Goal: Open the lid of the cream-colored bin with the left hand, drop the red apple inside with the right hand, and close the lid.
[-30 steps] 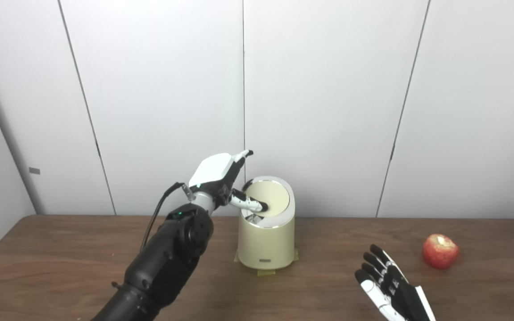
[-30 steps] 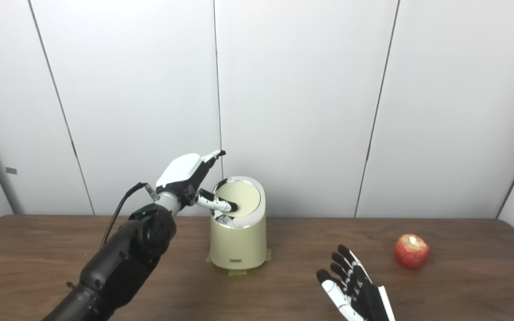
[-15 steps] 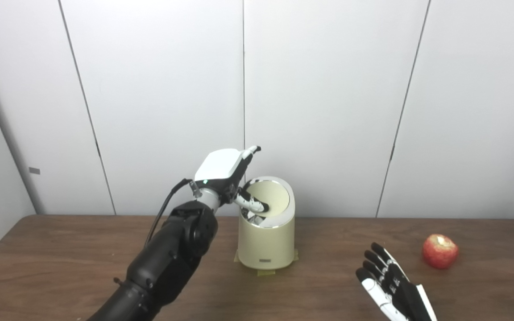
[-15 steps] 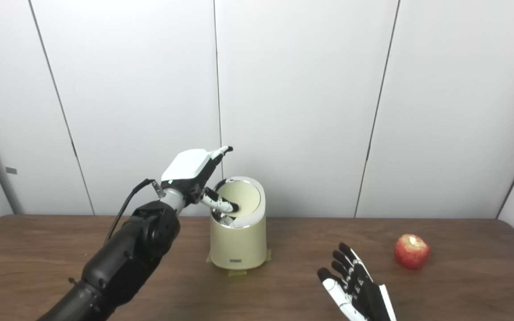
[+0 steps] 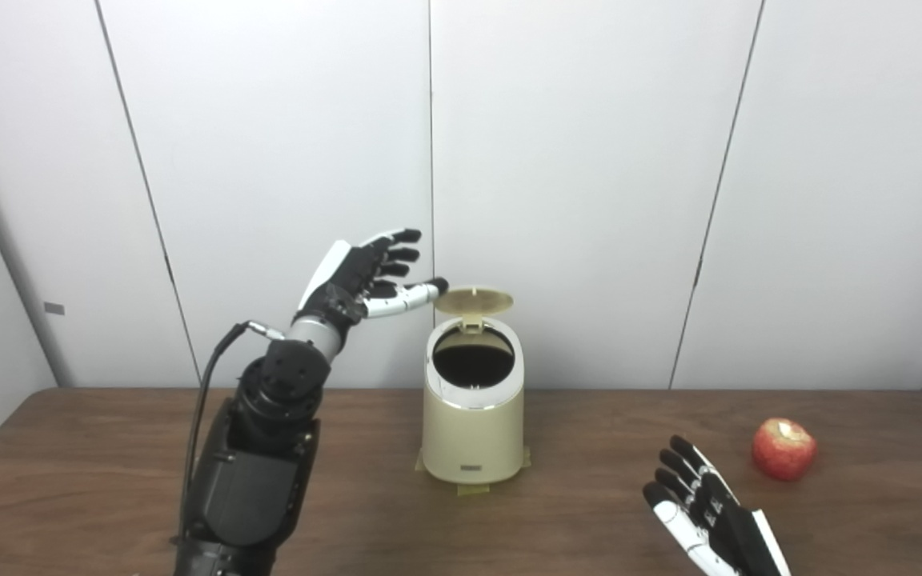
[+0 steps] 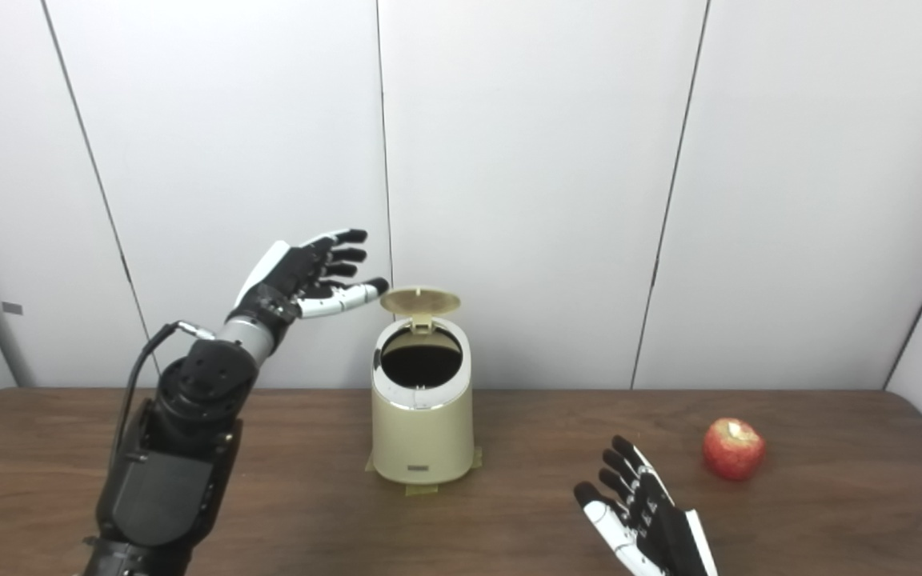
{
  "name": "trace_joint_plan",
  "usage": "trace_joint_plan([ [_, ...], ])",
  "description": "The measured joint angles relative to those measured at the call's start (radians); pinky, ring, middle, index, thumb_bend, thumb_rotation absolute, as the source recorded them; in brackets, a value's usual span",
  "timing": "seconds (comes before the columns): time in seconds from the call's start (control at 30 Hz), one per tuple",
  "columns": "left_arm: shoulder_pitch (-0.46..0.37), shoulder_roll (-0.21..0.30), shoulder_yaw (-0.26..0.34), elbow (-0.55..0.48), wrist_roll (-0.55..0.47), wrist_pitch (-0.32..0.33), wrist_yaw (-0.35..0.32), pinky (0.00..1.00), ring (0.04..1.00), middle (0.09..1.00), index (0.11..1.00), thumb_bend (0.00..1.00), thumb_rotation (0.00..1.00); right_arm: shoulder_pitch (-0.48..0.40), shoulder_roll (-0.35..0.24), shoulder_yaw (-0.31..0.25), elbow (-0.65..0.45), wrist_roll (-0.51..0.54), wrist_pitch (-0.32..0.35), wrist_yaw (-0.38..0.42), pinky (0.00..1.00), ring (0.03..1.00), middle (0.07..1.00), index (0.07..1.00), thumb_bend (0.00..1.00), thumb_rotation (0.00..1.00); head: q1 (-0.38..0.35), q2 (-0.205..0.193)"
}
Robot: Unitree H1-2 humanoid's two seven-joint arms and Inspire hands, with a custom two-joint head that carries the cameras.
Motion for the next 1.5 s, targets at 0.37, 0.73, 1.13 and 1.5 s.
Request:
trace_joint_plan([
  [0.37, 0.323, -0.012, 0.031, -0.154, -0.081, 0.000, -0.010, 0.83, 0.862, 0.888, 0.917, 0.31, 0.63, 0.003, -0.015, -0.006, 0.001, 0.007, 0.000, 0.008, 0.80, 0.868, 0.870, 0.883, 0.58, 0.48, 0.005, 0.012],
  [0.73, 0.572, 0.001, 0.051, -0.265, -0.199, -0.139, 0.040, 0.91, 0.914, 0.920, 0.945, 0.38, 0.94, 0.028, -0.029, -0.004, -0.042, 0.014, 0.003, 0.014, 0.81, 0.876, 0.875, 0.886, 0.54, 0.46, -0.002, 0.026],
  [1.13, 0.707, -0.021, 0.051, -0.240, -0.231, -0.294, 0.098, 0.94, 0.908, 0.918, 0.954, 0.39, 0.92, 0.028, -0.036, -0.008, -0.050, 0.017, 0.004, 0.012, 0.81, 0.889, 0.894, 0.903, 0.58, 0.47, -0.034, 0.051],
  [1.5, 0.716, 0.008, 0.071, -0.223, -0.284, -0.319, 0.110, 0.99, 0.950, 0.958, 0.972, 0.41, 0.89, 0.027, -0.091, -0.015, -0.061, -0.170, -0.020, -0.034, 0.68, 0.826, 0.873, 0.872, 0.66, 0.30, -0.260, 0.097],
])
